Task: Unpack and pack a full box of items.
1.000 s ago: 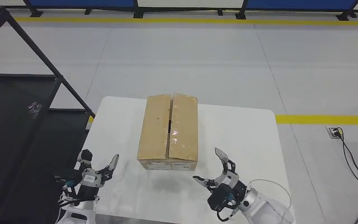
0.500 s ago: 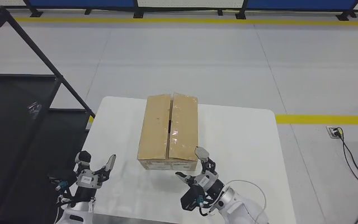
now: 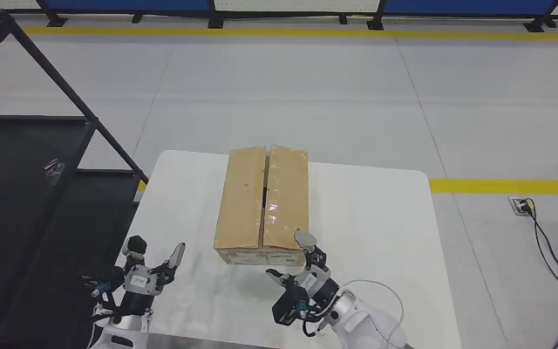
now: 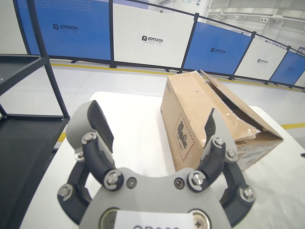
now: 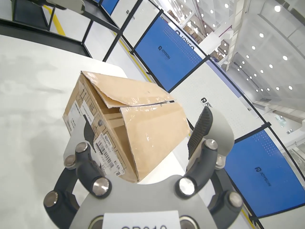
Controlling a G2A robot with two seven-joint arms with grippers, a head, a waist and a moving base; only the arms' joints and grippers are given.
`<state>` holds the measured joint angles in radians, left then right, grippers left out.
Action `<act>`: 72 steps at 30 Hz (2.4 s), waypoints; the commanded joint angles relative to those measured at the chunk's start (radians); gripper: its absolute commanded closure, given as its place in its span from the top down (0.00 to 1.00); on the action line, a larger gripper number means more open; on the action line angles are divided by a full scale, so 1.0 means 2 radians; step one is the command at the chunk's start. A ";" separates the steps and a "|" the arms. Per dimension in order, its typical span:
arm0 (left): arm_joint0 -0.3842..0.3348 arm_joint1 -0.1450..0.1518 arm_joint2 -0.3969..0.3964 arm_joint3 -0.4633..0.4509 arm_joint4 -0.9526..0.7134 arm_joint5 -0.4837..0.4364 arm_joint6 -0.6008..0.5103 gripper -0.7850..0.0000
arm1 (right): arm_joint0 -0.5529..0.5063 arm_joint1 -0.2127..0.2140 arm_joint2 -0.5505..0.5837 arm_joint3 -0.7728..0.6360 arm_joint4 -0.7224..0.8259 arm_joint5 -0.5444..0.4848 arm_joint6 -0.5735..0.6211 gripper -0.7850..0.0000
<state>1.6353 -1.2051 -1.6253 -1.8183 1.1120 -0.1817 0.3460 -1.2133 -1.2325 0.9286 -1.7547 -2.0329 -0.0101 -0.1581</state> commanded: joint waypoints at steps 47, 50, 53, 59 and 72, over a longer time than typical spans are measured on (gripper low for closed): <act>-0.008 -0.017 0.028 0.010 -0.034 0.038 0.009 1.00 | 0.049 -0.060 -0.038 0.088 -0.084 0.083 0.084 0.00; -0.010 -0.018 0.025 0.012 -0.034 0.041 0.009 1.00 | 0.044 -0.058 -0.029 0.084 -0.083 0.067 0.068 0.00; -0.009 -0.018 0.019 0.018 -0.028 0.044 0.009 1.00 | 0.036 -0.055 -0.020 0.075 -0.084 0.054 0.053 0.00; -0.007 -0.018 0.002 0.030 -0.035 0.050 0.011 1.00 | 0.020 -0.049 0.003 0.058 -0.093 0.028 0.024 0.00; 0.003 -0.020 -0.002 0.042 -0.007 0.055 0.005 1.00 | -0.011 -0.038 0.042 0.022 -0.115 -0.009 -0.006 0.00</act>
<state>1.6415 -1.2438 -1.6325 -1.7356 1.0909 -0.0725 0.3582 -1.2316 -1.3103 1.0087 -1.7063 -2.2583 -0.0241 -0.1678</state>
